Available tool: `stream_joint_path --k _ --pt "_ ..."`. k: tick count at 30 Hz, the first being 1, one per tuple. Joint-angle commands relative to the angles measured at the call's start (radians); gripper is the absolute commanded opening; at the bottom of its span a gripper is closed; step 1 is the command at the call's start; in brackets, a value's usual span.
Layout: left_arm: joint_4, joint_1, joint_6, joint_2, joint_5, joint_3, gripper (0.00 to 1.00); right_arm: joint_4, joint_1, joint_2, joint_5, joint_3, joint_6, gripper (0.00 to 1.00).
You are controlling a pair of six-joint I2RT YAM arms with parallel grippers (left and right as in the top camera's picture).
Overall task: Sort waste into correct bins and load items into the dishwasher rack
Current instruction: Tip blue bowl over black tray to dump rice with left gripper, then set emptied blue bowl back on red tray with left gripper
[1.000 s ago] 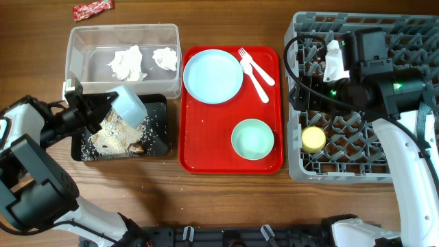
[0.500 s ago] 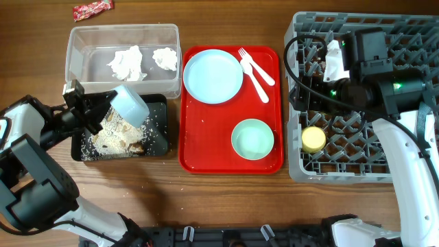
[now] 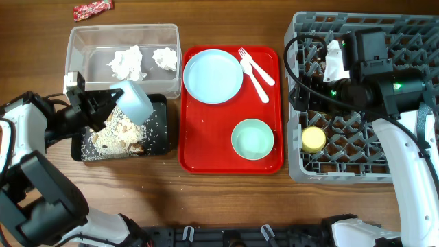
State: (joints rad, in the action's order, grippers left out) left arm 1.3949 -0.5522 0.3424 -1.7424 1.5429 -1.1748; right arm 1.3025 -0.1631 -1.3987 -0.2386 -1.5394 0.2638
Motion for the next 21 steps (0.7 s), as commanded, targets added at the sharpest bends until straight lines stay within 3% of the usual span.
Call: stream_joint_path --k 1,9,15,18,21 --pt "0.002 -0.001 0.021 0.037 -0.004 -0.011 0.04 0.002 -0.002 -0.005 0.013 0.008 -0.009 0.77" --pt "-0.007 0.072 0.021 0.118 -0.048 -0.047 0.04 0.004 -0.002 -0.005 0.013 0.008 -0.01 0.77" --pt "-0.037 0.212 -0.002 0.191 -0.201 -0.171 0.04 -0.003 -0.002 -0.005 0.013 0.008 -0.008 0.77" --pt "-0.168 0.337 -0.186 0.217 -0.381 -0.209 0.04 -0.004 -0.002 -0.005 0.012 0.008 0.0 0.77" --pt "-0.323 0.515 -0.416 0.232 -0.704 -0.211 0.04 -0.005 -0.002 -0.005 0.012 0.008 0.001 0.77"
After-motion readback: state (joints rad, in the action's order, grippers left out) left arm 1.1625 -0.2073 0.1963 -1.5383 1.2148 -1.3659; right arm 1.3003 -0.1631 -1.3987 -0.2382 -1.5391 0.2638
